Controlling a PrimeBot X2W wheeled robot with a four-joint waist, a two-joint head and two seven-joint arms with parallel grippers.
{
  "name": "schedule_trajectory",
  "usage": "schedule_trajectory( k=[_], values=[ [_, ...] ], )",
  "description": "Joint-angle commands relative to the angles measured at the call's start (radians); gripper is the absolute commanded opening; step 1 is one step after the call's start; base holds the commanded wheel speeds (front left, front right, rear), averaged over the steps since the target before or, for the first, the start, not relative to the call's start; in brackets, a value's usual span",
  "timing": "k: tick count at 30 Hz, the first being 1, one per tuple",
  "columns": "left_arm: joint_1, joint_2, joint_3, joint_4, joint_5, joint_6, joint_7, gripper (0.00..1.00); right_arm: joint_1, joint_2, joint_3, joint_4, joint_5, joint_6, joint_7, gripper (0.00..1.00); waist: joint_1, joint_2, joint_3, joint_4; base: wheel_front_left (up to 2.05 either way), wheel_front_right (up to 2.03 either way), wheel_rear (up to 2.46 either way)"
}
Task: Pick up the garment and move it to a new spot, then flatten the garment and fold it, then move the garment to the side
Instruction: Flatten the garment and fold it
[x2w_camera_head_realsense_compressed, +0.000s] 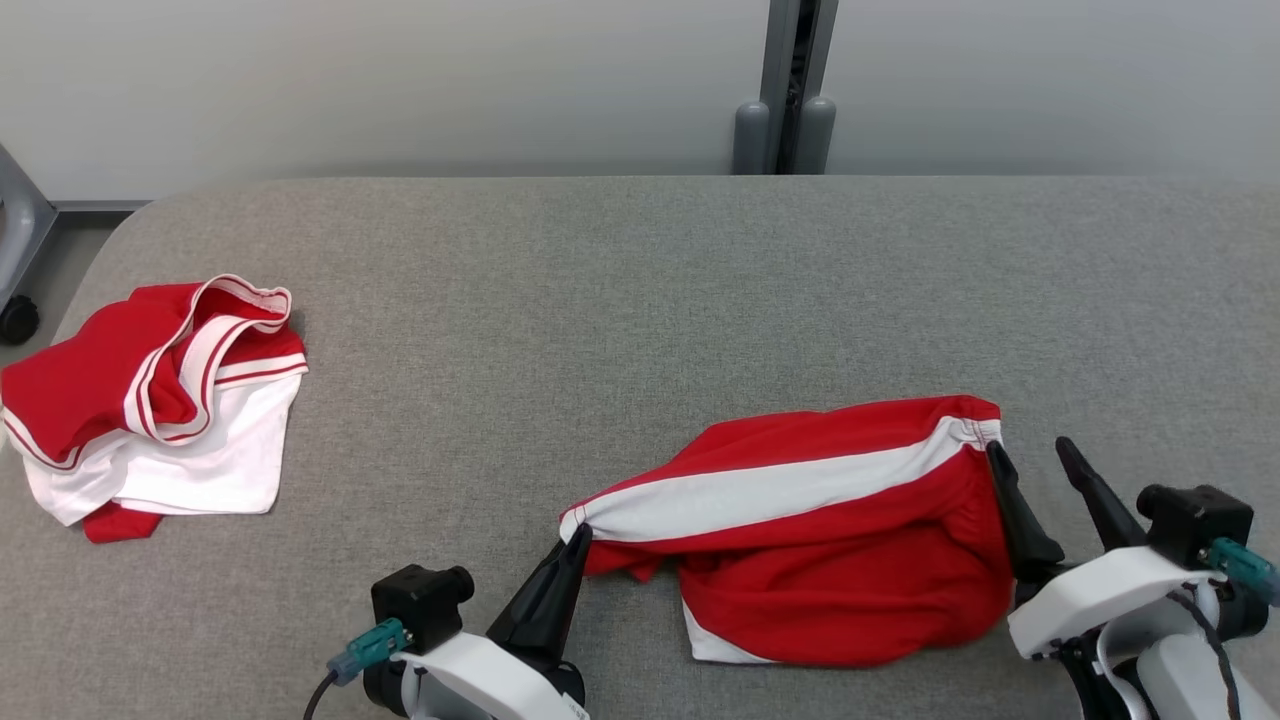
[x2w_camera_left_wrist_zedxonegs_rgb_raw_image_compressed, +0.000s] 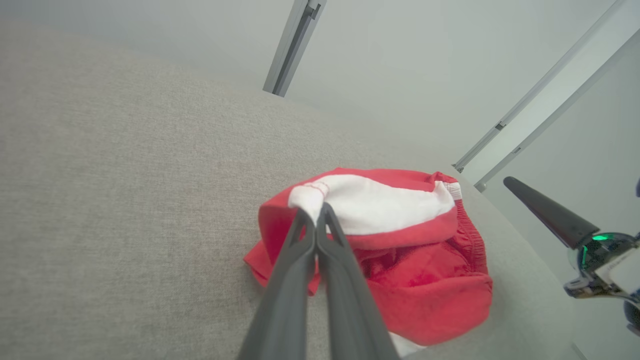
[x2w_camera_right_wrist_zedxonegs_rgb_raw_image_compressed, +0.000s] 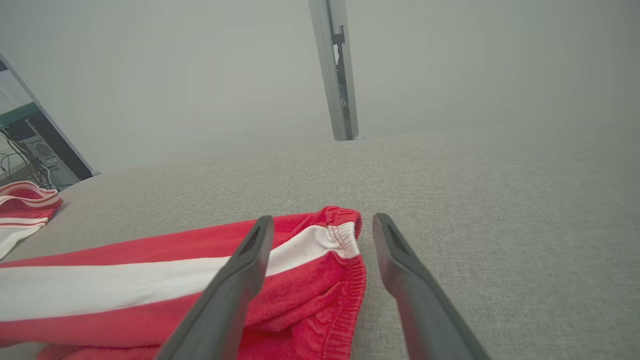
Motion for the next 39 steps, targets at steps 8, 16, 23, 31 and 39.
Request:
schedule_trajectory(
  k=[8, 16, 23, 31, 39],
  values=[
    [-0.015, 0.000, -0.012, -0.004, 0.019, -0.001, -0.002, 0.00, -0.140, -0.093, 0.109, 0.130, 0.131, 0.000, 0.047, 1.00, 0.0000, 0.0000, 0.031, 0.029, 0.00, 0.00, 0.00],
    [-0.028, 0.005, -0.014, -0.003, 0.018, -0.001, -0.002, 0.00, -0.211, -0.133, 0.211, 0.210, 0.208, 0.000, 0.053, 1.00, 0.0000, 0.0000, 0.049, 0.045, 0.00, 0.00, 0.00],
    [-0.031, 0.007, -0.020, -0.006, 0.024, -0.001, -0.002, 0.00, -0.249, -0.147, 0.284, 0.247, 0.272, 0.000, 0.043, 0.71, 0.0000, 0.0000, 0.056, 0.049, 0.00, 0.00, 0.00],
    [-0.021, 0.007, -0.016, -0.003, 0.028, -0.001, -0.002, 0.00, -0.270, -0.172, 0.365, 0.258, 0.335, 0.000, 0.031, 0.00, 0.0000, 0.0000, 0.048, 0.044, 0.00, 0.00, 0.00],
    [-0.005, 0.005, 0.024, 0.001, 0.040, -0.001, -0.002, 0.00, -0.253, -0.214, 0.433, 0.185, 0.428, 0.000, 0.050, 0.00, 0.0000, 0.0000, 0.022, 0.034, 0.00, 0.00, 0.00]
  ],
)
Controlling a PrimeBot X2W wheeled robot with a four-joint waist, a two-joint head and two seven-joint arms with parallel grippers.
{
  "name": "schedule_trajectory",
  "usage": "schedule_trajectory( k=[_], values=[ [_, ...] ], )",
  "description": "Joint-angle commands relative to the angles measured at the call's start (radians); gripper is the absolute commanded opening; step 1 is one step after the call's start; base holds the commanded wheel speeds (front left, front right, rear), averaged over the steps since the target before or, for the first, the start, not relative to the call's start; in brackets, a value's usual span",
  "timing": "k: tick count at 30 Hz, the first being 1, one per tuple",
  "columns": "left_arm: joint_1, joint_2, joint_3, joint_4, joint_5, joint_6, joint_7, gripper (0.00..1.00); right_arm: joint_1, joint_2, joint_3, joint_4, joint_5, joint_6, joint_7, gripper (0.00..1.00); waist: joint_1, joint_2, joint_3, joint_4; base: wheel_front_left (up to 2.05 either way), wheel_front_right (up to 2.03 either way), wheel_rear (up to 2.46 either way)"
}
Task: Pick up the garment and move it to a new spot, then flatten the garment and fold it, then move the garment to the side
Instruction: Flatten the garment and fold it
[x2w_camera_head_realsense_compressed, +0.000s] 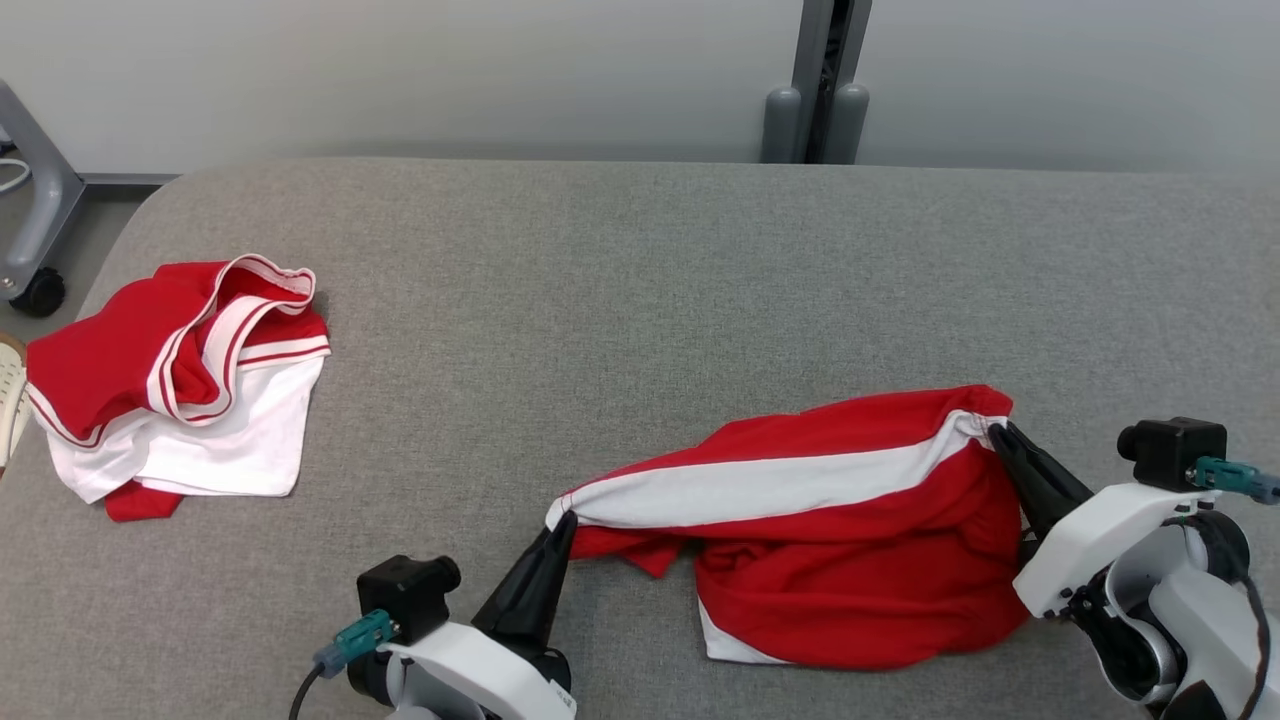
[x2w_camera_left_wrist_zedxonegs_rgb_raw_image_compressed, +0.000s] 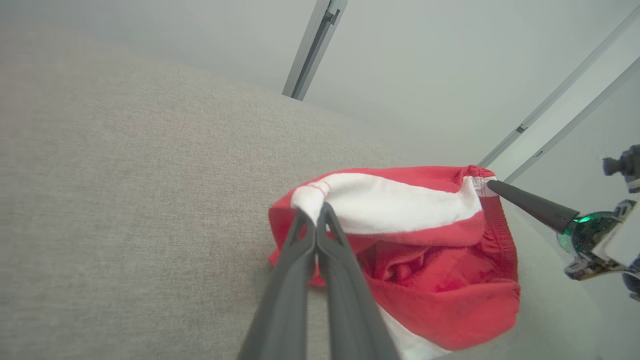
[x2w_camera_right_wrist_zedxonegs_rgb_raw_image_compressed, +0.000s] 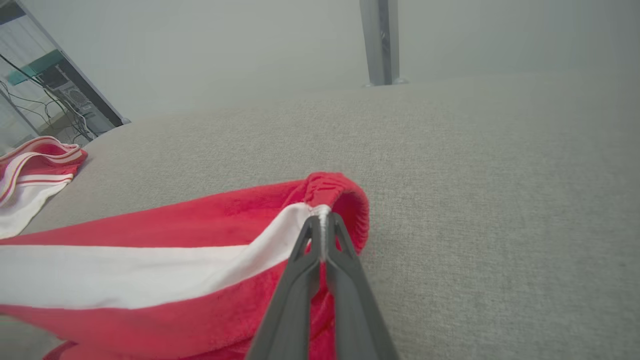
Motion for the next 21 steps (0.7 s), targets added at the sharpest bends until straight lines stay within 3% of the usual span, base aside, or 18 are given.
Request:
schedule_trajectory(
  k=[1, 7, 13, 21],
  values=[
    [0.005, 0.004, 0.017, -0.002, 0.008, -0.001, -0.002, 0.00, 0.007, -0.022, 0.010, -0.031, 0.035, 0.000, 0.017, 0.00, 0.0000, 0.0000, -0.009, -0.005, 0.00, 0.00, 0.00],
    [0.009, 0.007, 0.079, -0.019, 0.029, -0.001, -0.002, 0.00, 0.003, -0.111, 0.037, -0.224, 0.226, 0.000, 0.120, 0.00, 0.0000, 0.0000, -0.042, -0.022, 0.00, 0.00, 0.00],
    [-0.027, 0.013, 0.157, -0.043, 0.034, -0.001, -0.002, 0.00, -0.019, -0.177, -0.005, -0.399, 0.463, 0.000, 0.245, 0.00, 0.0000, 0.0000, -0.085, -0.036, 0.00, 0.00, 0.00],
    [-0.130, 0.040, 0.234, -0.069, -0.021, -0.001, -0.002, 0.00, -0.115, -0.182, -0.055, -0.467, 0.648, 0.000, 0.397, 0.00, 0.0000, 0.0000, -0.129, -0.050, 0.00, 0.00, 0.00]
  ],
)
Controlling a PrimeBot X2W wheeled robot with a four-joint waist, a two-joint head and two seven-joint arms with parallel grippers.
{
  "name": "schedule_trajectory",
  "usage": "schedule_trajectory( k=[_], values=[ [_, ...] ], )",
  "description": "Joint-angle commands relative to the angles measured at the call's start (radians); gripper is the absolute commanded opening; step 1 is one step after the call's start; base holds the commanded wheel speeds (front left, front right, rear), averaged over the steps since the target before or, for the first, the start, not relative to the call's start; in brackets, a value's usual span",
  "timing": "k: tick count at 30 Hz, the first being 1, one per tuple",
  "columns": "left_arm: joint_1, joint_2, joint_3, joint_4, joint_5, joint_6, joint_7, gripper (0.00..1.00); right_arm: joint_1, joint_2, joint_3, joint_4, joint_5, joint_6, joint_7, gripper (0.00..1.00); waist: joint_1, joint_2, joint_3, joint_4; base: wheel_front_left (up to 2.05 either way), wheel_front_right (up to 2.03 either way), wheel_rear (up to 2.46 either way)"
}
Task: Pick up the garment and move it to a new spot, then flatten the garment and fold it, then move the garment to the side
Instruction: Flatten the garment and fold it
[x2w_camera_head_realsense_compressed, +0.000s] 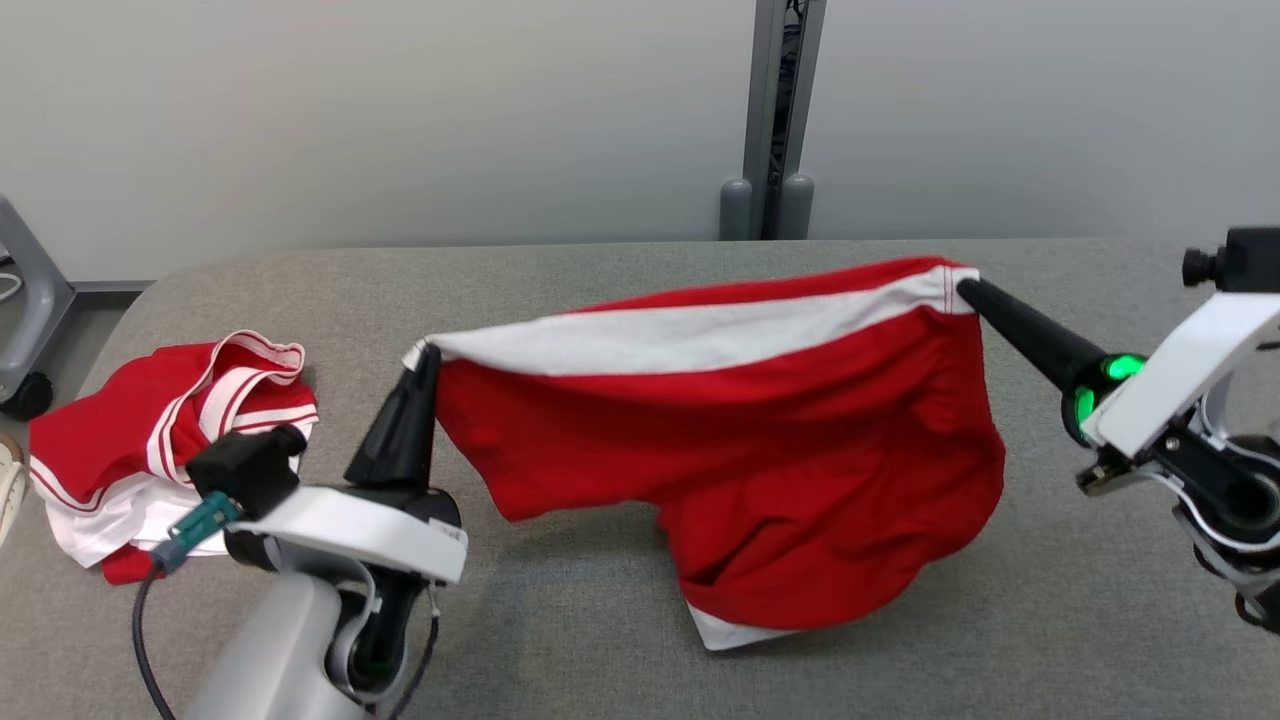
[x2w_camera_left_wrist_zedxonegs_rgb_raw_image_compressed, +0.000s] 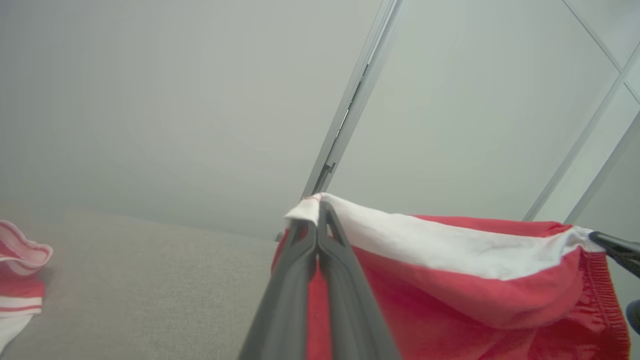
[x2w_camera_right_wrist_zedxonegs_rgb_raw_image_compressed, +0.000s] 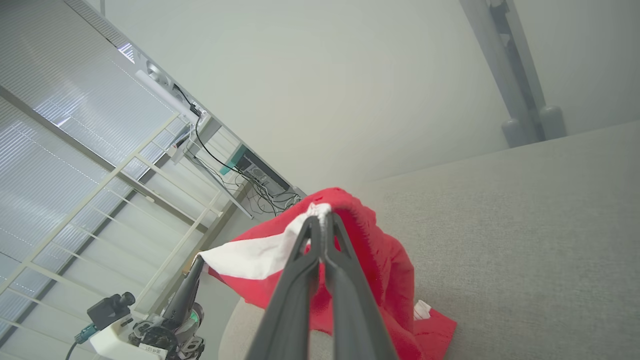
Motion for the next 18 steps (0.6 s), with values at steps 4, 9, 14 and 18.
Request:
schedule_trajectory(
  k=[4, 9, 14, 18],
  values=[
    [-0.112, 0.034, 0.034, 0.001, -0.021, -0.001, 0.005, 0.00, -0.105, 0.047, -0.035, 0.032, 0.068, 0.001, 0.043, 0.00, 0.0000, 0.0000, -0.018, -0.005, 0.00, 0.00, 0.00],
    [-0.234, 0.047, 0.084, -0.001, -0.061, 0.012, 0.026, 0.00, -0.235, 0.123, -0.048, 0.123, 0.107, 0.001, 0.082, 0.00, 0.0000, 0.0000, -0.031, -0.009, 0.00, 0.00, 0.00],
    [-0.338, 0.066, 0.125, 0.003, -0.079, 0.038, 0.046, 0.00, -0.371, 0.189, -0.028, 0.252, 0.095, 0.001, 0.129, 0.00, 0.0000, 0.0000, -0.041, -0.012, 0.00, 0.00, 0.00],
    [-0.403, 0.074, 0.132, 0.020, -0.066, 0.062, 0.052, 0.00, -0.469, 0.239, -0.027, 0.357, 0.092, 0.001, 0.142, 0.00, 0.0000, 0.0000, -0.048, -0.009, 0.00, 0.00, 0.00]
  ],
)
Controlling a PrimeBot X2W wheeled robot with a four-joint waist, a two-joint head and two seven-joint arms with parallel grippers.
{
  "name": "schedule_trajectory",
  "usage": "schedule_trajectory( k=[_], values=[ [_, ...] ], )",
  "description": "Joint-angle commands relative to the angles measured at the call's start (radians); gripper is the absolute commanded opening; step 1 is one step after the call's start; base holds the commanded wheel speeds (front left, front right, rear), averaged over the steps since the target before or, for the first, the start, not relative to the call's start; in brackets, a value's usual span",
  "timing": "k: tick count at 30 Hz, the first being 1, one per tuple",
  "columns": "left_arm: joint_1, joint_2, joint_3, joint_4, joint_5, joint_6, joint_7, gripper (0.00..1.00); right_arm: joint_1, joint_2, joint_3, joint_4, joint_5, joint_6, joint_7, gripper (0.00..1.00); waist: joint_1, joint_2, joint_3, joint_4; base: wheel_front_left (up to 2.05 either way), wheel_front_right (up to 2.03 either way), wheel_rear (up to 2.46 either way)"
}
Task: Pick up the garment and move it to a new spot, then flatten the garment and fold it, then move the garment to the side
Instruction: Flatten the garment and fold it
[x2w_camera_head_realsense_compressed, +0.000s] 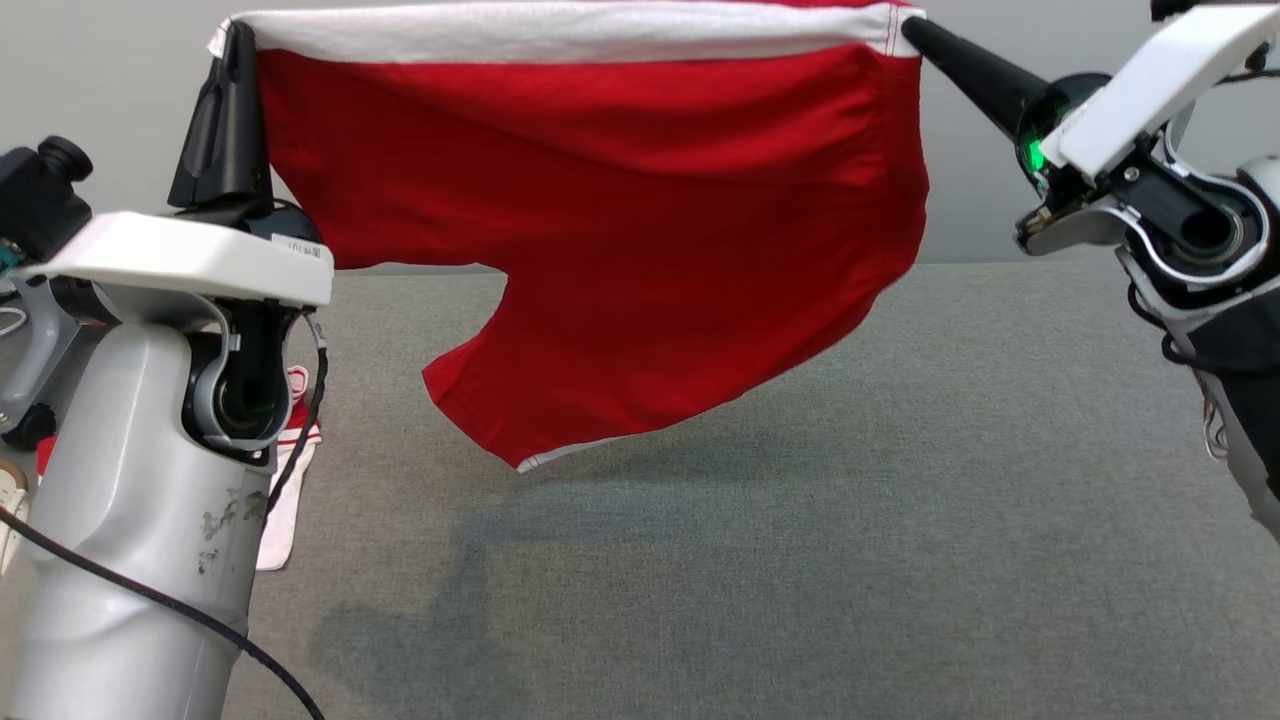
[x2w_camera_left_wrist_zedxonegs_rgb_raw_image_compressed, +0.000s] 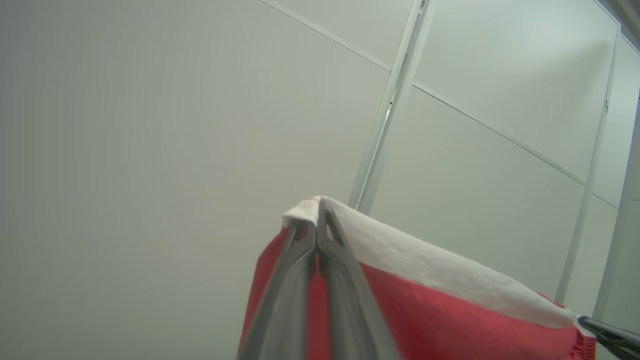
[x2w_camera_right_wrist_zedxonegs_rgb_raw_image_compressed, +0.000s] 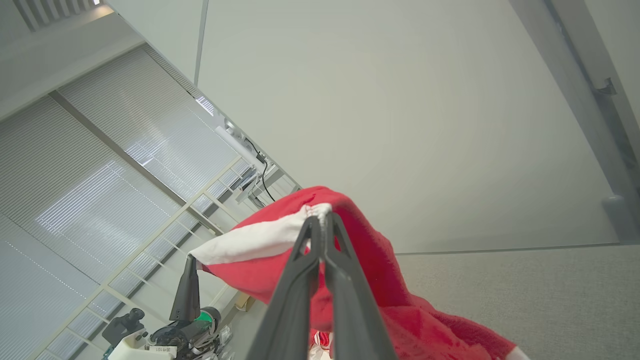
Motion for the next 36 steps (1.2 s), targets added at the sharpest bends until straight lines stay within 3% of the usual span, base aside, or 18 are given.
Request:
schedule_trajectory(
  k=[1, 17, 28, 36],
  values=[
    [-0.030, 0.002, 0.001, 0.008, 0.010, 0.010, 0.003, 0.00, -0.043, 0.011, 0.003, 0.033, -0.017, 0.001, -0.002, 0.00, 0.0000, 0.0000, -0.003, 0.004, 0.00, 0.00, 0.00],
    [-0.098, -0.007, -0.013, 0.086, -0.009, 0.022, 0.036, 0.00, -0.154, 0.051, 0.018, 0.150, -0.091, 0.001, -0.054, 0.00, 0.0000, 0.0000, 0.038, 0.016, 0.00, 0.00, 0.00],
    [-0.422, -0.005, -0.017, 0.255, -0.004, 0.010, 0.079, 0.00, -0.425, 0.065, 0.037, 0.302, -0.280, 0.001, -0.290, 0.00, 0.0000, 0.0000, 0.357, 0.031, 0.00, 0.00, 0.00],
    [-0.706, -0.046, -0.015, 0.434, -0.001, -0.027, -0.004, 0.00, -0.629, 0.125, 0.038, 0.394, -0.369, 0.001, -0.539, 0.00, 0.0000, 0.0000, 0.557, 0.046, 0.00, 0.00, 0.00]
  ],
)
